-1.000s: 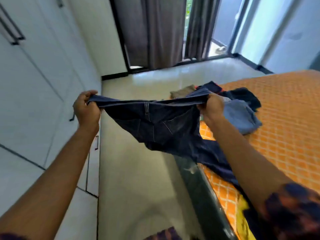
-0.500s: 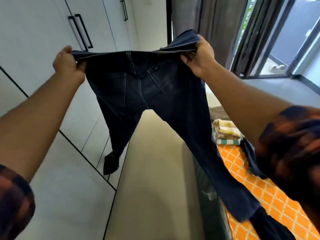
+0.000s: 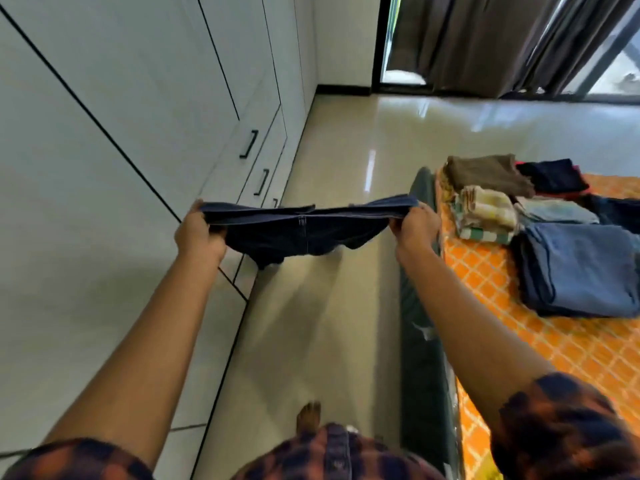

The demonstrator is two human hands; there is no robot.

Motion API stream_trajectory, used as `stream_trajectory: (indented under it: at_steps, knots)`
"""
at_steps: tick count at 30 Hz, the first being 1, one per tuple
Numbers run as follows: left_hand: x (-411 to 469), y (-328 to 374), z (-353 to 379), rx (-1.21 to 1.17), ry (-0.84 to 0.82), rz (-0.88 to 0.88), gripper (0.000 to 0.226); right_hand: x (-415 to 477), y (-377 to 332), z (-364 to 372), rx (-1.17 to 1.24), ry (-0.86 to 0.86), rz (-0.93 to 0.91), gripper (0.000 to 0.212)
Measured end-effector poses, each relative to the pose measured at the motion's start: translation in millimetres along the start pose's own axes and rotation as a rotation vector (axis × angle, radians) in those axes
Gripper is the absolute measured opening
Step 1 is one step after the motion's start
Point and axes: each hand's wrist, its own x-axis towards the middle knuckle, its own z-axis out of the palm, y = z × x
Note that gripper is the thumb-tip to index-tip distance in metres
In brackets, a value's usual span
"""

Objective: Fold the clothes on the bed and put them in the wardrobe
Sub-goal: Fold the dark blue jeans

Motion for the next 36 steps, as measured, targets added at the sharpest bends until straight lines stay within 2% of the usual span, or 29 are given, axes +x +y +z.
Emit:
stream_trajectory:
  at_steps: [3, 5, 9, 13, 14, 16, 18, 21, 22, 24, 25, 28, 30, 33, 36]
  knots:
    - [0.9, -34.7, -38.4, 0.029, -0.005, -0.073, 0.02, -12.6, 39.4, -28.0, 0.069, 0.086, 0.106, 0.027]
    - [-3.4, -52.8, -57.8, -0.023, 0.005, -0.1, 0.025, -21.9, 59.5, -41.3, 0.23, 0.078, 0.228, 0.027]
    - [-16.9, -90.1, -97.6, -0.178, 0.141, -0.233, 0.033, -44.3, 89.4, -65.8, 0.555, 0.15, 0.442, 0.045]
    - [-32.3, -108.9, -115.3, -0.277, 0.141, -0.316, 0.041, -61.1, 98.1, -77.6, 0.596, 0.437, 0.517, 0.029]
    - [-36.9, -108.5, -115.3, -0.294, 0.109, -0.324, 0.042, -61.2, 99.9, -79.4, 0.581, 0.452, 0.51, 0.028]
    - [-44.4, -105.9, -112.1, -0.219, 0.01, -0.335, 0.038, -59.2, 103.1, -85.2, 0.575, 0.279, 0.449, 0.032]
    - [-52.2, -100.8, -106.4, -0.071, -0.067, -0.336, 0.036, -61.7, 97.4, -87.4, 0.456, 0.097, 0.402, 0.031]
    - [-56.5, -95.3, -93.4, 0.061, -0.176, -0.335, 0.031, -64.2, 89.7, -80.3, 0.291, -0.009, 0.395, 0.026]
    - [-57.8, -94.6, -88.5, 0.123, -0.231, -0.326, 0.034, -66.1, 90.6, -75.6, 0.263, -0.031, 0.402, 0.026]
    - [-66.6, -93.1, -73.8, 0.287, -0.381, -0.316, 0.048, -73.7, 90.7, -61.4, 0.055, -0.106, 0.41, 0.029]
    - [-73.5, -95.9, -65.0, 0.403, -0.439, -0.275, 0.047, -82.3, 88.2, -52.8, -0.143, -0.166, 0.354, 0.027]
    - [-97.9, -111.2, -41.4, 0.841, -0.588, 0.005, 0.025, -118.4, 83.1, -27.5, -0.688, -0.426, -0.044, 0.021]
    - [-107.8, -120.5, -35.8, 0.989, -0.589, 0.161, 0.023, -136.7, 84.4, -21.1, -0.837, -0.423, -0.196, 0.019]
    - [-110.1, -117.5, -36.5, 1.145, -0.626, 0.271, 0.022, -139.0, 75.6, -26.7, -0.968, -0.319, -0.268, 0.019]
    - [-109.4, -109.8, -38.8, 1.203, -0.638, 0.263, 0.005, -137.1, 64.8, -32.7, -1.034, -0.303, -0.326, 0.015]
